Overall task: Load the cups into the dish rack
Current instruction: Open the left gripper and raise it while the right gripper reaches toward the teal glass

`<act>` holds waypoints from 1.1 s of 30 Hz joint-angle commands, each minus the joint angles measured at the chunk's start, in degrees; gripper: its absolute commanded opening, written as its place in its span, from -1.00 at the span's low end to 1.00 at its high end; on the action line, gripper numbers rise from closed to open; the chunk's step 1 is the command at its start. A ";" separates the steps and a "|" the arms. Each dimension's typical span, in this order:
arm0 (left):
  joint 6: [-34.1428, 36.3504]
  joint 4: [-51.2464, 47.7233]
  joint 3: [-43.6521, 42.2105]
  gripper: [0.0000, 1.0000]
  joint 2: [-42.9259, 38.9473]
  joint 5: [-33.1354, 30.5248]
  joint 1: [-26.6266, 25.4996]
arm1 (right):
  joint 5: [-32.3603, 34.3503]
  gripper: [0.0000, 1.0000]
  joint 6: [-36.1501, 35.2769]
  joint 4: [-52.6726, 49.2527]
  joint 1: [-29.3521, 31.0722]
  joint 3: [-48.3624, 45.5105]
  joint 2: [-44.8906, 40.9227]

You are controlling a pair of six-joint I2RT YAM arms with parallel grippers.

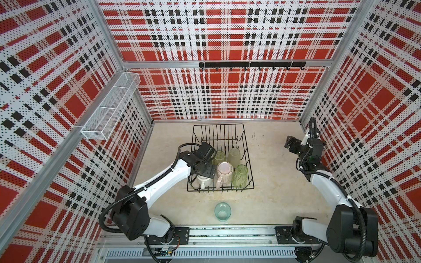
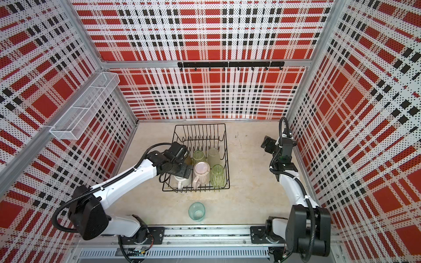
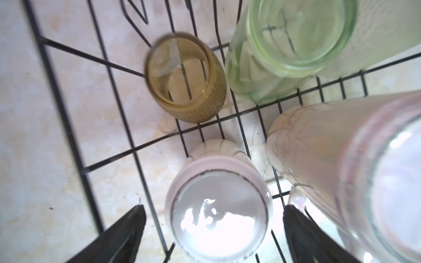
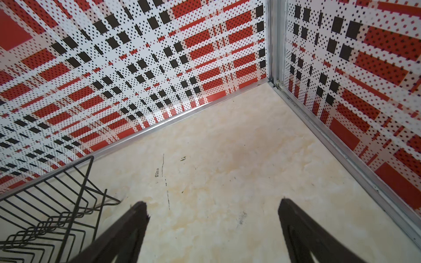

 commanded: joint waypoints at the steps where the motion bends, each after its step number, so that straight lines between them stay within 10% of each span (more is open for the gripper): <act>1: 0.15 -3.85 3.15 0.94 -3.59 -2.43 1.23 | -2.53 0.85 1.99 -7.39 1.99 3.03 -1.89; 17: 0.15 13.30 4.85 1.00 -14.25 5.95 21.86 | -24.91 0.81 -18.66 -27.36 29.96 19.12 -3.84; 33: -1.84 21.42 -6.70 0.99 -17.72 15.38 36.62 | -30.25 0.56 -44.53 -46.27 61.72 24.65 9.62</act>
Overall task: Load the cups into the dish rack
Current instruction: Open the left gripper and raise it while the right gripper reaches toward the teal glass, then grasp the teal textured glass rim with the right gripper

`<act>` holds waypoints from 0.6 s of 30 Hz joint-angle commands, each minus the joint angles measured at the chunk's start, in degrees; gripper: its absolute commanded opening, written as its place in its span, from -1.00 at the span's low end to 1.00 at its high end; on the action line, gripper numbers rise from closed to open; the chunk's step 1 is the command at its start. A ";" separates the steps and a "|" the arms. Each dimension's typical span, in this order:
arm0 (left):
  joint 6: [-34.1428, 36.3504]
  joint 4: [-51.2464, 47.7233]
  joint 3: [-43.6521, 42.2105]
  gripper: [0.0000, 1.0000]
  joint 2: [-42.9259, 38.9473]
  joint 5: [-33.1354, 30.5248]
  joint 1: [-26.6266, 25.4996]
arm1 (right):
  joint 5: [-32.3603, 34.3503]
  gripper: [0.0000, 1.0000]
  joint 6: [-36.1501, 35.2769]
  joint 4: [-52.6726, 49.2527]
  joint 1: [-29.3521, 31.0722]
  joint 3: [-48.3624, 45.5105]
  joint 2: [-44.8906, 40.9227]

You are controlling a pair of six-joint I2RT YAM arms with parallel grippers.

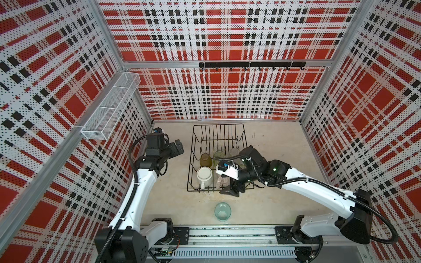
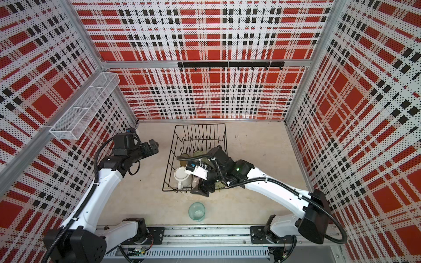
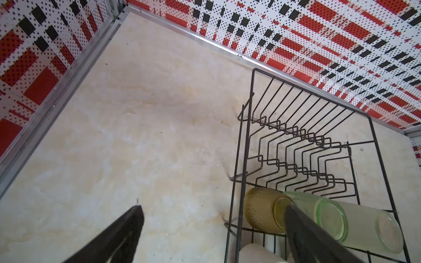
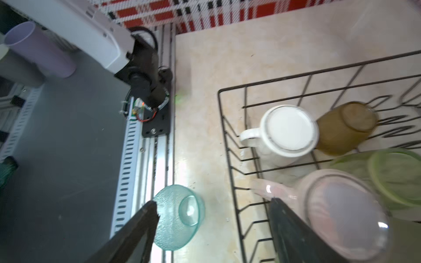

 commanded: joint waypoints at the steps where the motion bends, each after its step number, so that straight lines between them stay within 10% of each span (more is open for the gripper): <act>1: -0.14 2.74 -0.94 0.99 -1.75 2.81 1.41 | -0.15 0.57 -8.18 -6.61 3.10 1.42 2.53; 18: -0.02 2.80 -2.44 1.00 -2.91 4.48 3.22 | 9.30 0.46 -11.60 -14.53 8.70 4.04 10.54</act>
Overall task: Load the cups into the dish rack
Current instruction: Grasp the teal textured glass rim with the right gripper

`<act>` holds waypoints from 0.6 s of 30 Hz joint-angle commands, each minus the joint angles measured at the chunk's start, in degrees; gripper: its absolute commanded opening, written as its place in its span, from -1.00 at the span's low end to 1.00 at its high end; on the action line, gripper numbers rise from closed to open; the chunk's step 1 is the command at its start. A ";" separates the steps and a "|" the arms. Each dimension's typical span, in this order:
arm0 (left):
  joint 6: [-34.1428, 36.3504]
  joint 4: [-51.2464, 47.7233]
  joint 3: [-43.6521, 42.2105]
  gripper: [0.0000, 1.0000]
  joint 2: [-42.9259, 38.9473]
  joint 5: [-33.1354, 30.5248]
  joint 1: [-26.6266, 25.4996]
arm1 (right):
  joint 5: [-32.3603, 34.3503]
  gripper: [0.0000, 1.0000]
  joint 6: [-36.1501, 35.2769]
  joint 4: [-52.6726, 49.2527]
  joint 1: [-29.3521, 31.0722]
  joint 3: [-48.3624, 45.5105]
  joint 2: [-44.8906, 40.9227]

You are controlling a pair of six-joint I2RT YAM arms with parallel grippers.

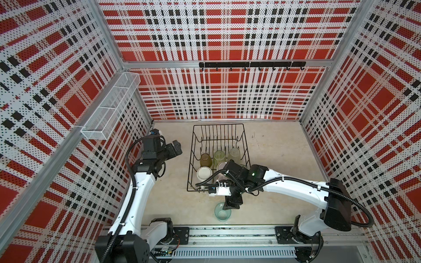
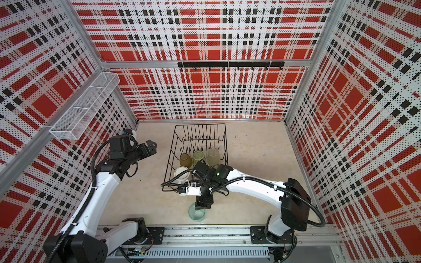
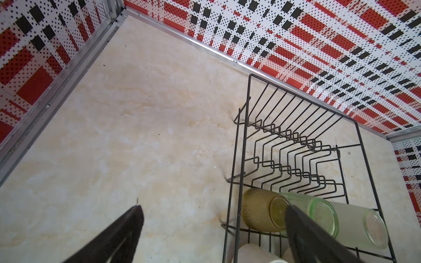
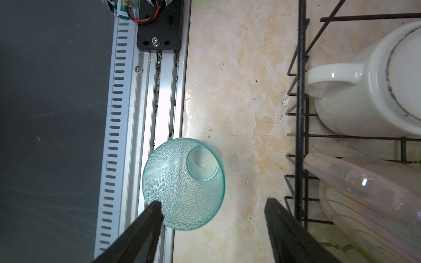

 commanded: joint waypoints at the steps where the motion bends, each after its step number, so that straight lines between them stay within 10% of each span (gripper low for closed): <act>1: -0.02 1.10 -0.50 1.00 -0.65 1.20 0.66 | 0.19 0.44 -2.55 -1.21 0.65 0.17 0.35; 18: 0.04 1.30 -1.28 1.00 -0.22 1.69 0.80 | 2.82 -0.08 -3.52 -0.36 1.09 -2.20 4.10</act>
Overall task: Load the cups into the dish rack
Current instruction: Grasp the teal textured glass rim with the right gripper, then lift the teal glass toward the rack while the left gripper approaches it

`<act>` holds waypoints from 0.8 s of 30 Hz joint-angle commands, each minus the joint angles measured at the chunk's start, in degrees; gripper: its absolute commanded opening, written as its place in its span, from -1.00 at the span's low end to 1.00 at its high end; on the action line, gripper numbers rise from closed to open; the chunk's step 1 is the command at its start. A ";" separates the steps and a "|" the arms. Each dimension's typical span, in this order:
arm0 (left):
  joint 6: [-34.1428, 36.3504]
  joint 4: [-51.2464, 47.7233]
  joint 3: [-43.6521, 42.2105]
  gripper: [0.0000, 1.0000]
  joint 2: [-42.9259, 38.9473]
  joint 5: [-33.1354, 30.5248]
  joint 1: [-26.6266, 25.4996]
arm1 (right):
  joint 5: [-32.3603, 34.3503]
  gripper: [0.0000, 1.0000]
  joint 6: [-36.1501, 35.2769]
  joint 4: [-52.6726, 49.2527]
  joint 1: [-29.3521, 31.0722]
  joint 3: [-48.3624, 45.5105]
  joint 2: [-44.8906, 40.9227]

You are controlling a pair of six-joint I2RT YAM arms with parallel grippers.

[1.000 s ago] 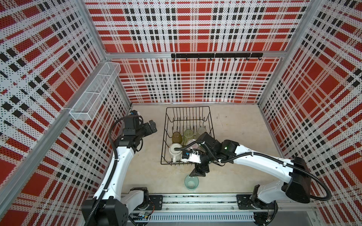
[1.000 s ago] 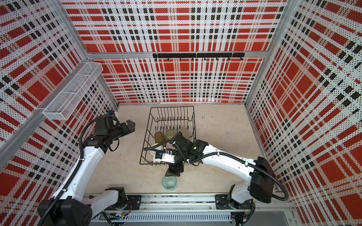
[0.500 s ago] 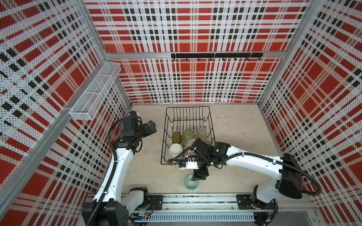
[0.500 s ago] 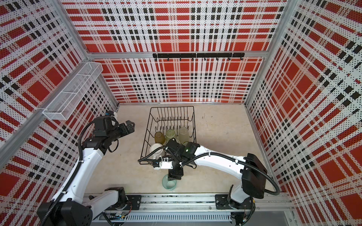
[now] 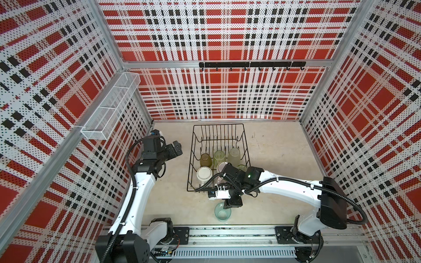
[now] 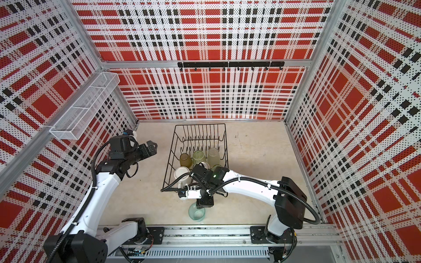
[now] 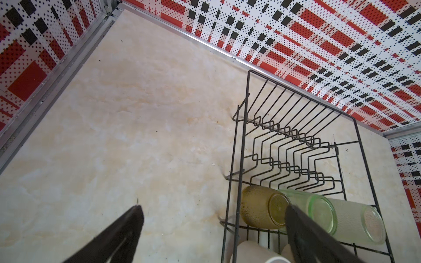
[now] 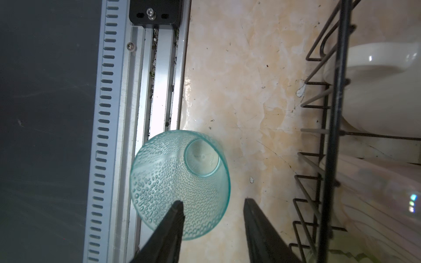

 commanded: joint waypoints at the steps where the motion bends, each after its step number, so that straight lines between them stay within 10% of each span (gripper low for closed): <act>1: 0.06 1.28 -0.67 1.00 -0.24 0.56 0.55 | 1.35 -0.09 -1.49 -0.48 0.48 -0.94 1.36; 24: 0.46 1.28 -0.56 0.99 -0.85 3.14 0.86 | 4.89 -1.00 0.19 3.94 1.63 -1.15 -0.77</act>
